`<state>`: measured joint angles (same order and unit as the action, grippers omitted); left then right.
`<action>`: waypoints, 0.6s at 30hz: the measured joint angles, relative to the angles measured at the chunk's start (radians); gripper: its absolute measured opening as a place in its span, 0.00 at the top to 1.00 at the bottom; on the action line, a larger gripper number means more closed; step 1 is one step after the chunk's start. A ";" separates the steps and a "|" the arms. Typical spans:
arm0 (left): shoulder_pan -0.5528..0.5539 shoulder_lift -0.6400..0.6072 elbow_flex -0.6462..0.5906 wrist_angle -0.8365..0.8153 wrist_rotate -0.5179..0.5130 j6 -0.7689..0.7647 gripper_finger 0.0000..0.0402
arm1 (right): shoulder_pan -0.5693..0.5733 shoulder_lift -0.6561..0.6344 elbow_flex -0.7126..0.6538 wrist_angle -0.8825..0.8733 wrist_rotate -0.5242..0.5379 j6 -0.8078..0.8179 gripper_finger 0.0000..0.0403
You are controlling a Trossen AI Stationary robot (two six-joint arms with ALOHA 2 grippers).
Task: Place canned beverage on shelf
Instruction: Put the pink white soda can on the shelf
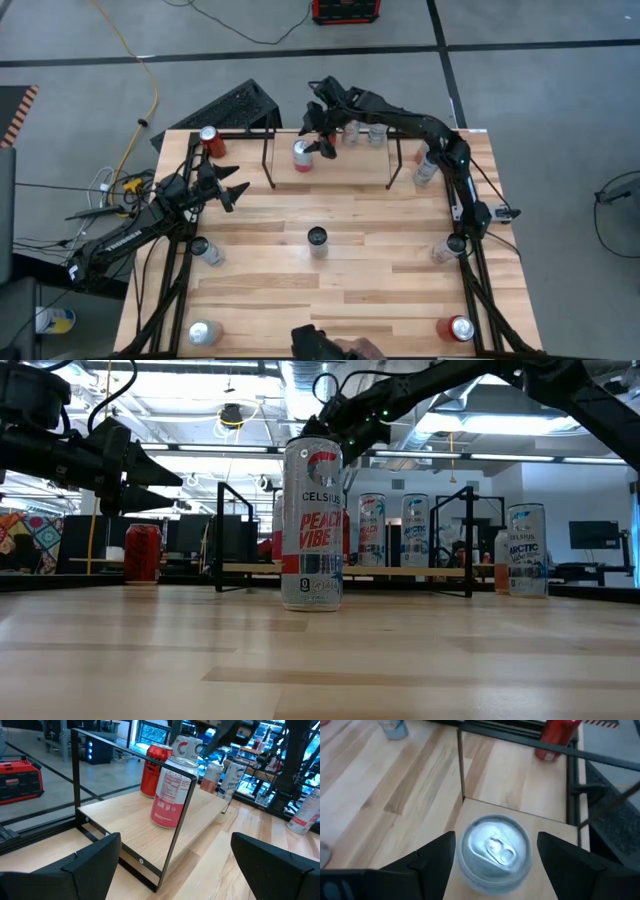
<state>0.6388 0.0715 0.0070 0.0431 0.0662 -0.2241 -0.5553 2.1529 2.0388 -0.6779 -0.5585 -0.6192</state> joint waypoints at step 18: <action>0.000 0.000 0.000 0.000 0.000 0.000 0.09 | 0.012 0.012 0.002 0.022 0.007 -0.002 0.24</action>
<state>0.6388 0.0715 0.0070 0.0431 0.0666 -0.2241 -0.5430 2.1647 2.0411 -0.6556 -0.5519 -0.6216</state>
